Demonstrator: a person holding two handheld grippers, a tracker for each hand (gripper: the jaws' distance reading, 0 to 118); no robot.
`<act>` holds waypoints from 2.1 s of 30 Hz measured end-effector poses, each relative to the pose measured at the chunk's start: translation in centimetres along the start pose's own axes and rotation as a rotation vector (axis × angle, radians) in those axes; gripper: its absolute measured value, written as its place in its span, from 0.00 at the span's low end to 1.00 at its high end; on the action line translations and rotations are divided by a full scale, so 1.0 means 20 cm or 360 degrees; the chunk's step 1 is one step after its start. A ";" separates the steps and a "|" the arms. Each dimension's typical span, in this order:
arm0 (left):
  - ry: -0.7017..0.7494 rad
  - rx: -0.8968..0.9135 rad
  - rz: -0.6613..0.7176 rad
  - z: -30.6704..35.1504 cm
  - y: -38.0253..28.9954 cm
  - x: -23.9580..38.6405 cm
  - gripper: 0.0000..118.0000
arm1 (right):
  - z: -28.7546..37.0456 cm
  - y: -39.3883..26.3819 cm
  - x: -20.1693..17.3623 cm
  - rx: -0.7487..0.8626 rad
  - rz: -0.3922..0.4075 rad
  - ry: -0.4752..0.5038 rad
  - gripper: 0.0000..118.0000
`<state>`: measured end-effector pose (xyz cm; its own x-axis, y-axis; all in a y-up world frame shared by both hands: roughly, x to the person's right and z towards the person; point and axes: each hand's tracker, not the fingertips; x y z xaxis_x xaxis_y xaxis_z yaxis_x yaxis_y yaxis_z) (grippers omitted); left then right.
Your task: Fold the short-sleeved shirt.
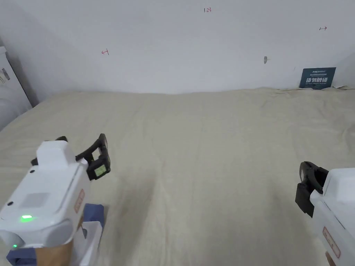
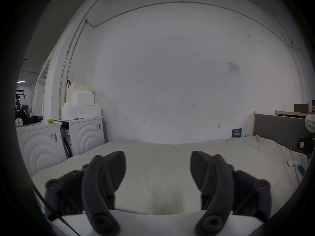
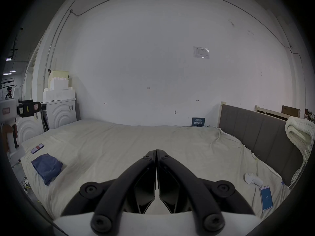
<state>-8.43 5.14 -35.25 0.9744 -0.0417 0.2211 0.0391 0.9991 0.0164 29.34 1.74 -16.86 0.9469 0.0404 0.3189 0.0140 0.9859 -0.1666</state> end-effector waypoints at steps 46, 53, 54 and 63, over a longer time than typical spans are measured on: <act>-0.0195 -0.0028 0.0024 0.13 -0.38 0.47 0.00 | 0.08 -0.05 0.04 0.0089 0.0005 -0.0107 0.00; -0.0202 -0.0025 0.0014 0.14 -0.38 0.47 0.00 | 0.08 -0.04 0.03 0.0094 0.0009 -0.0099 0.00; -0.0205 -0.0026 0.0026 0.14 -0.37 0.47 0.00 | 0.08 -0.04 0.03 0.0095 0.0010 -0.0100 0.00; -0.0201 -0.0019 0.0032 0.14 -0.37 0.46 0.00 | 0.09 -0.05 0.03 0.0093 0.0013 -0.0096 0.00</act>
<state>-0.36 -2.56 -30.60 0.9392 -0.0218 0.3426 0.0234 0.9997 -0.0004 29.38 1.15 -14.90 0.9257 0.0563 0.3740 -0.0140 0.9933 -0.1149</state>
